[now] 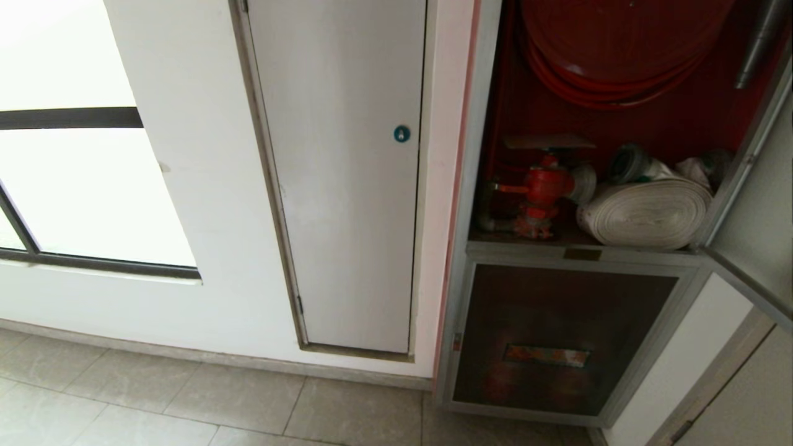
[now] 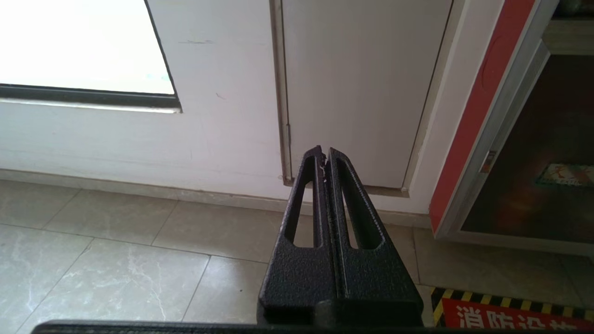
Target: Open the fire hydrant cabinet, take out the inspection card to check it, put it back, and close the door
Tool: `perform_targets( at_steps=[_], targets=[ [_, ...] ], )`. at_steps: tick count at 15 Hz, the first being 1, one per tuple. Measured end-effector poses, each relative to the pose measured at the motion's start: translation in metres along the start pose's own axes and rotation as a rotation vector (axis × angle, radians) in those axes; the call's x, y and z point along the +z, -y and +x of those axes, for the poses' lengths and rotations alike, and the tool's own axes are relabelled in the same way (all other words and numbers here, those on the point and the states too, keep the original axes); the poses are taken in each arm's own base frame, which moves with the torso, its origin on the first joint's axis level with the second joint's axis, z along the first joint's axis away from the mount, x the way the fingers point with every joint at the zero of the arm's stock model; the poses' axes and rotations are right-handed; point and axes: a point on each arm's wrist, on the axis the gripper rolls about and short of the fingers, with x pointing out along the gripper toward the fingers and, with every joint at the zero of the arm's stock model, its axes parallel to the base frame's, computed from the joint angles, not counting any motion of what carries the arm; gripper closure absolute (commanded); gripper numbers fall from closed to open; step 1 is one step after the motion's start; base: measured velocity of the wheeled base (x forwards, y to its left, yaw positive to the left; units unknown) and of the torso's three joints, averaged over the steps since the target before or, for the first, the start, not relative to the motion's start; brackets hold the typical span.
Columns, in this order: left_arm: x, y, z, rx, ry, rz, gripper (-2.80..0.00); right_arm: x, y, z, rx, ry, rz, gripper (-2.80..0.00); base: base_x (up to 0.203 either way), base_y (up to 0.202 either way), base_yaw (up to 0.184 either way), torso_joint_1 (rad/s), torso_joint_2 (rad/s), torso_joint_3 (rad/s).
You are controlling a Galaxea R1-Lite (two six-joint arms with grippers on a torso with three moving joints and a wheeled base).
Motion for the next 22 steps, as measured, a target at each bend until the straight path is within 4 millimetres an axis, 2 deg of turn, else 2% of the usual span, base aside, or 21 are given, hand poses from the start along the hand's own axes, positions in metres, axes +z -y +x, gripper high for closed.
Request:
perform_targets(
  at_steps=[7,14,22],
  targets=[
    [0.0,0.0,0.0,0.0,0.0,0.0,0.0,0.006,-0.003,0.011,-0.004,0.01,0.004,0.0,0.0,0.0,0.0,0.0,0.0,0.0],
    [0.0,0.0,0.0,0.0,0.0,0.0,0.0,0.002,-0.009,0.02,0.011,-0.007,-0.003,0.0,0.0,0.0,0.0,0.0,0.0,0.0],
    [0.0,0.0,0.0,0.0,0.0,0.0,0.0,0.001,-0.016,0.018,0.102,-0.008,-0.002,0.0,0.0,0.0,0.0,0.0,0.0,0.0]
  ],
)
